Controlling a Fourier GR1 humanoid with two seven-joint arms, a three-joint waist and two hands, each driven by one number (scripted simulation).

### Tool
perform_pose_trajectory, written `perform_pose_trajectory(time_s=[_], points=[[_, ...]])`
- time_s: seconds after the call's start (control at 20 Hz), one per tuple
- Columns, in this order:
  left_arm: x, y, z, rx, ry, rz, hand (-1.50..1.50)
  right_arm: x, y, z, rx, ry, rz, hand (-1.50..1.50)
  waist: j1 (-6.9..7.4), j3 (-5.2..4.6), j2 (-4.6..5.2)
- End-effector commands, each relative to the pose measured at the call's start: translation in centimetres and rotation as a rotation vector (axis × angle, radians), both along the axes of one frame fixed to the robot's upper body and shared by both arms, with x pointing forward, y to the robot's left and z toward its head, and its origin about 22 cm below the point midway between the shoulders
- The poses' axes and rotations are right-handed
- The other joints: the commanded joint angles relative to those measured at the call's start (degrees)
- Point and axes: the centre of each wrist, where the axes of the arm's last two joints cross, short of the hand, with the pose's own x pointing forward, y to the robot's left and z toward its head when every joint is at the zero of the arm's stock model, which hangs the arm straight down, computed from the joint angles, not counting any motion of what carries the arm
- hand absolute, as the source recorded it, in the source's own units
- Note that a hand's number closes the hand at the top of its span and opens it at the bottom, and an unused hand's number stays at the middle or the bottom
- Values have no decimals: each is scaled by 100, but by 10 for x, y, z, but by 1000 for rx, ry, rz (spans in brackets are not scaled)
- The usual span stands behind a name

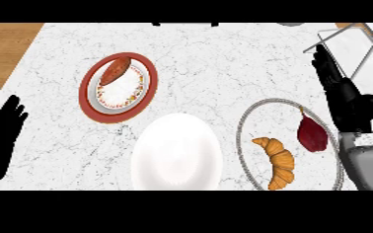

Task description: Pick the pear from the placemat and place it in the tiered shelf

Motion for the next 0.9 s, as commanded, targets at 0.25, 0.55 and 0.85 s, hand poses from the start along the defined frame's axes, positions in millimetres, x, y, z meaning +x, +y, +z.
perform_pose_trajectory(time_s=[0.25,0.55,0.85], points=[[10,-18,-4,-19,-19,-118,0,27,-27,-4,554,-55,-277,150,-60,-29,150],[18,-43,-21,-63,24,-149,0,9,1,-66,255,167,-761,-150,-98,-50,113],[12,-24,-33,-71,26,-153,0,-1,20,-10,174,236,-735,-150,-155,-66,80]])
